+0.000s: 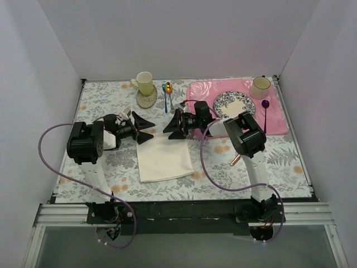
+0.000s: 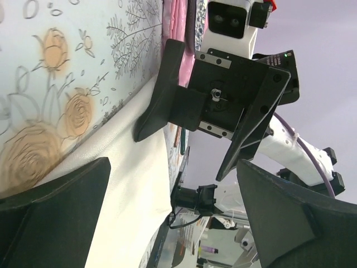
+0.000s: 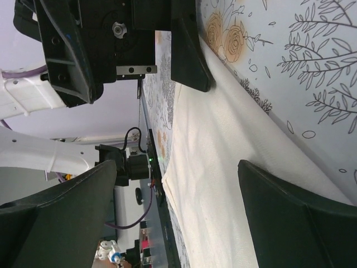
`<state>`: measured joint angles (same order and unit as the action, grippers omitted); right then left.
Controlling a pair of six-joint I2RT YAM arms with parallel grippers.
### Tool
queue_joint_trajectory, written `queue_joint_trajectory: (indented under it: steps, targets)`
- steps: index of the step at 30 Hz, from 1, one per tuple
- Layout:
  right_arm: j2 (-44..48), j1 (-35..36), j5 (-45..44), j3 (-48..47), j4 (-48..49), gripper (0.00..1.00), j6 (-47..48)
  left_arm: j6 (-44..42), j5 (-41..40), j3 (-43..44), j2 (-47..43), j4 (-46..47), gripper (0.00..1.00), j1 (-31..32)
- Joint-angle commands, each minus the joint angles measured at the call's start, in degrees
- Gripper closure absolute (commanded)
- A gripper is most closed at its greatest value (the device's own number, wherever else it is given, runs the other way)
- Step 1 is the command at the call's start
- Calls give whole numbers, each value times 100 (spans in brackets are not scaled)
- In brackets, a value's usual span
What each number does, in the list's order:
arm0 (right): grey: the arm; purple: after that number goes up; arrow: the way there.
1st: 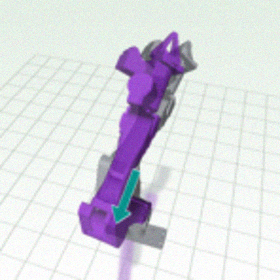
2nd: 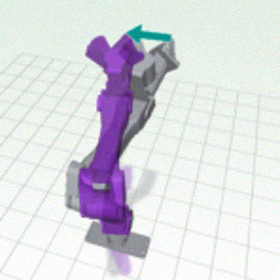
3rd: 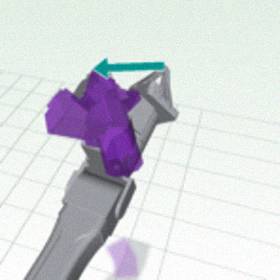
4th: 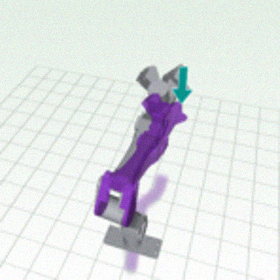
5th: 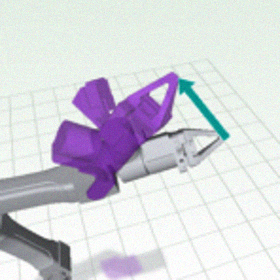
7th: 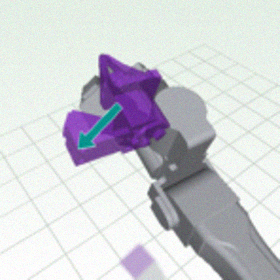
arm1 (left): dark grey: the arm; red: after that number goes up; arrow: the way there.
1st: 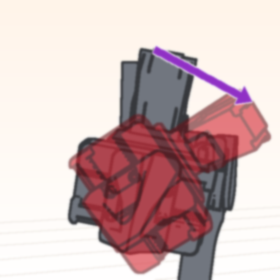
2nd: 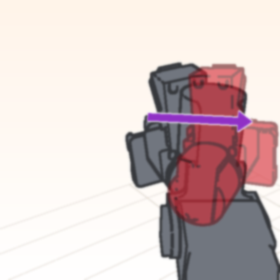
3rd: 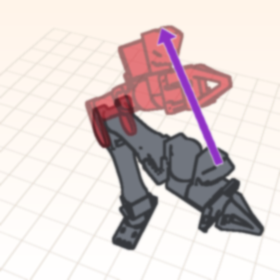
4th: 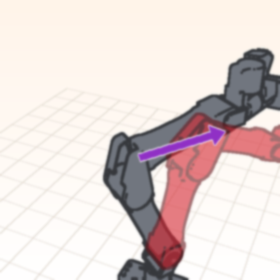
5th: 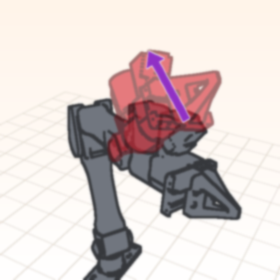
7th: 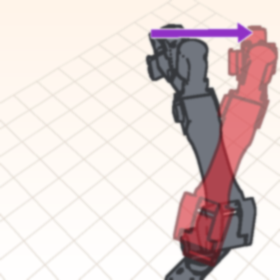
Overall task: Fold the napkin into a case and place the utensils inside
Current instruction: Smooth out the square-folded napkin at the center of the board.
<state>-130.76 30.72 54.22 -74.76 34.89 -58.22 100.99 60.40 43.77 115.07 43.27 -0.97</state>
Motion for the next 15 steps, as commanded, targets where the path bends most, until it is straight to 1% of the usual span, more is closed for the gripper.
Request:
queue_joint_trajectory:
  steps: [1,4,5,8,10,12,13,14,15]
  targets:
    - [-441,-84,-174,-55,-483,1,556,-413,-152,-421,-203,-556,2,-447]
    - [-442,65,-79,-521,-510,1,680,-720,41,-466,-572,-811,2,-562]
    - [-372,109,79,-609,-440,1,636,-973,138,-431,-721,-1046,2,-562]
    - [172,180,335,-628,-167,1,355,-1081,323,-290,-1310,-1345,2,-483]
    - [697,180,510,-470,-211,1,320,-1116,455,-168,-1695,-1478,2,-352]
    - [1059,171,564,-198,-403,1,468,-1256,368,-62,-1908,-1733,2,-194]
    - [1401,171,520,151,-535,1,565,-1275,297,-18,-1987,-1830,2,7]
    - [1543,180,520,346,-623,1,609,-1240,236,70,-1979,-1839,2,149]
    - [1649,215,546,531,-633,1,610,-1005,166,70,-1953,-1735,2,307]
